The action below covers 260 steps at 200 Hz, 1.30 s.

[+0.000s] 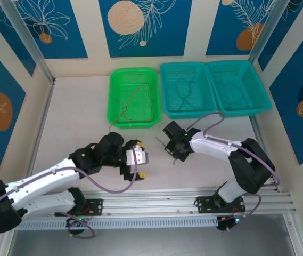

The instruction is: Untangle the cables

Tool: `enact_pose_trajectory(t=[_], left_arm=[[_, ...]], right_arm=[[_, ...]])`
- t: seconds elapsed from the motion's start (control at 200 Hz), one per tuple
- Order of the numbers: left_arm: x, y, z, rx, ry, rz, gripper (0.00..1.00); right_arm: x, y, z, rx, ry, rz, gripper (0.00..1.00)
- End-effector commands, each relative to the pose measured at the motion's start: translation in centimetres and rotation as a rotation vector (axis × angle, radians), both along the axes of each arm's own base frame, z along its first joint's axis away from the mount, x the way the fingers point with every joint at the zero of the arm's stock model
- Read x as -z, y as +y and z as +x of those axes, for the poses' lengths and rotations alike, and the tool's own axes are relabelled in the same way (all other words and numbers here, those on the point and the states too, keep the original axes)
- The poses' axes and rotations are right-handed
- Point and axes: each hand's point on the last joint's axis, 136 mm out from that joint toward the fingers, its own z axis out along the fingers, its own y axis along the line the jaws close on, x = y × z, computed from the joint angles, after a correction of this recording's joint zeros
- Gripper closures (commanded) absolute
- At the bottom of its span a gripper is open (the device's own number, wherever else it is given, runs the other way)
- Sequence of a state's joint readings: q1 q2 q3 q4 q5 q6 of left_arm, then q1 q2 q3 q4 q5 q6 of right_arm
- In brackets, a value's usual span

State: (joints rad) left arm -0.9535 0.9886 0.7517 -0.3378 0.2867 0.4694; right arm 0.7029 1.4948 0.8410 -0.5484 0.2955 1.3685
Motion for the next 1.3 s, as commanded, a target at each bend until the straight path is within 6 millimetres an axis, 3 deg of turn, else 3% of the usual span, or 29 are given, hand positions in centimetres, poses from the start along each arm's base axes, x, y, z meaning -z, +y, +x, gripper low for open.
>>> enact_pose_trajectory(t=[0.0,0.055,0.295,0.33,0.385,0.41,0.62,0.79,0.935,1.165,1.295], left_arm=[[-2.7,-1.5,-0.6,0.042,0.002,-0.087,0.00],[-3.2,-1.9,-0.7,0.047,0.004,-0.114,0.00],[-4.8,-3.1,-0.2,0.045,-0.007,-0.190,0.00],[-4.8,-3.3,-0.2,0.044,-0.007,-0.194,0.00],[-4.8,-3.5,0.0,0.042,-0.007,-0.198,0.00],[-4.7,-3.6,0.0,0.042,-0.006,-0.196,0.00],[-3.7,-3.5,0.3,0.026,0.004,-0.163,0.00],[-3.3,-3.2,0.1,0.021,0.000,-0.155,0.00],[-3.0,-2.6,-0.1,0.024,-0.010,-0.145,0.00],[-2.2,-1.8,-0.3,0.021,-0.044,-0.140,0.00],[-2.0,-1.7,-0.4,0.025,-0.047,-0.139,0.00]], right_arm=[[-1.7,-1.8,0.1,-0.001,-0.081,-0.042,0.96],[-2.9,-2.5,0.1,-0.005,-0.126,-0.048,1.00],[-7.8,-4.1,1.1,-0.098,-0.338,-0.051,1.00],[-8.0,-4.1,1.4,-0.111,-0.347,-0.054,0.91],[-7.7,-3.9,1.7,-0.136,-0.320,-0.051,0.73],[-7.4,-3.4,1.9,-0.160,-0.297,-0.036,0.69],[-4.5,0.4,3.4,-0.231,-0.143,0.032,0.65],[-2.2,2.3,5.2,-0.244,-0.086,-0.080,0.55],[-0.5,2.0,6.2,-0.191,-0.044,-0.151,0.55],[1.8,2.0,5.4,-0.125,0.032,-0.170,0.55],[2.7,1.3,5.3,-0.123,0.037,-0.229,0.64]])
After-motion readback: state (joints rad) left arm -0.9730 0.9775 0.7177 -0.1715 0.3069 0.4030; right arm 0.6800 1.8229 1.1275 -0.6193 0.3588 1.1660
